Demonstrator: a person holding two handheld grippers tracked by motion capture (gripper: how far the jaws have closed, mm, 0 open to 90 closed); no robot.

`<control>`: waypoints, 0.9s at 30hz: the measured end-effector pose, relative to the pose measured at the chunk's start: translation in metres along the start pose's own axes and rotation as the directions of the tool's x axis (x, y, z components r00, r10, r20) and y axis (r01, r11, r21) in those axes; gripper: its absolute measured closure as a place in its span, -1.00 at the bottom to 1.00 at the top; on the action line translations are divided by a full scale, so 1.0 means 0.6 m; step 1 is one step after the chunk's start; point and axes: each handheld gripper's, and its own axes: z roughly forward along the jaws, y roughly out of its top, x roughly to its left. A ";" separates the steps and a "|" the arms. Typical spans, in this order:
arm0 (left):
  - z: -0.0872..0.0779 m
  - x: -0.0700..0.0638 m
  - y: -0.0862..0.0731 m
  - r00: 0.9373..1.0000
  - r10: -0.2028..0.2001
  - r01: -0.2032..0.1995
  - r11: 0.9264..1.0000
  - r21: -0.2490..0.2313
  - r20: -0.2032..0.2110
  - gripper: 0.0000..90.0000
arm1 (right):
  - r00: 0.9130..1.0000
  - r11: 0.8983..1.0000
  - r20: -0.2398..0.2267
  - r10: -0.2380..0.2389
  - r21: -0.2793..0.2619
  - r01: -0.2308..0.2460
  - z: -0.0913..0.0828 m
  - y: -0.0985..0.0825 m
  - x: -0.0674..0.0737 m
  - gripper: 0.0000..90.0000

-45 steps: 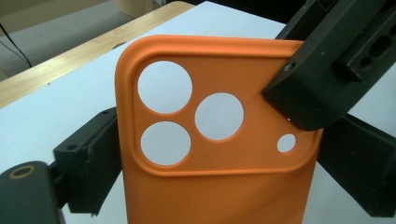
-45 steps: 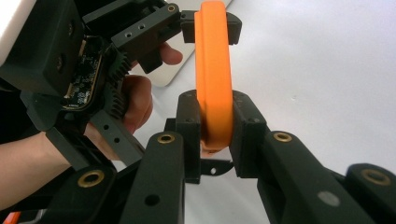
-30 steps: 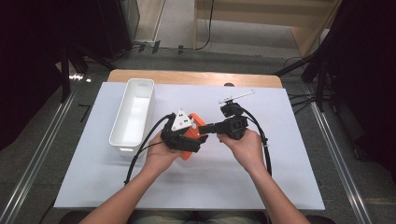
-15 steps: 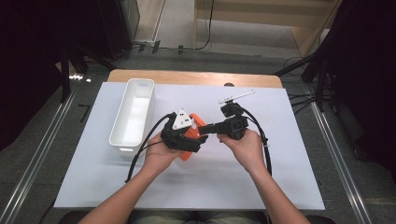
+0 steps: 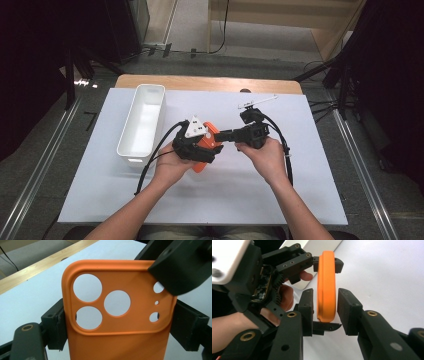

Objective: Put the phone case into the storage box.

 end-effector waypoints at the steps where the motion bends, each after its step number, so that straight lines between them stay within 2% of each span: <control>1: 0.000 0.000 0.000 1.000 -0.002 0.002 1.000 -0.001 -0.003 -0.65 | 1.000 1.000 -0.002 -0.005 -0.008 0.005 -0.002 0.000 0.000 0.42; 13: -0.002 0.006 0.000 1.000 -0.027 0.027 1.000 0.006 0.009 -0.66 | 1.000 0.999 -0.001 -0.015 -0.047 0.015 -0.030 0.001 0.001 0.23; 22: -0.007 0.012 0.001 0.999 -0.050 0.050 0.999 0.002 0.021 -0.66 | 0.998 0.996 0.046 -0.045 -0.072 0.048 -0.049 -0.002 -0.007 0.05; 27: -0.010 0.016 0.003 0.997 -0.066 0.066 0.998 0.003 0.040 -0.66 | 0.993 0.993 0.084 -0.085 -0.072 0.091 -0.054 -0.005 -0.013 -0.02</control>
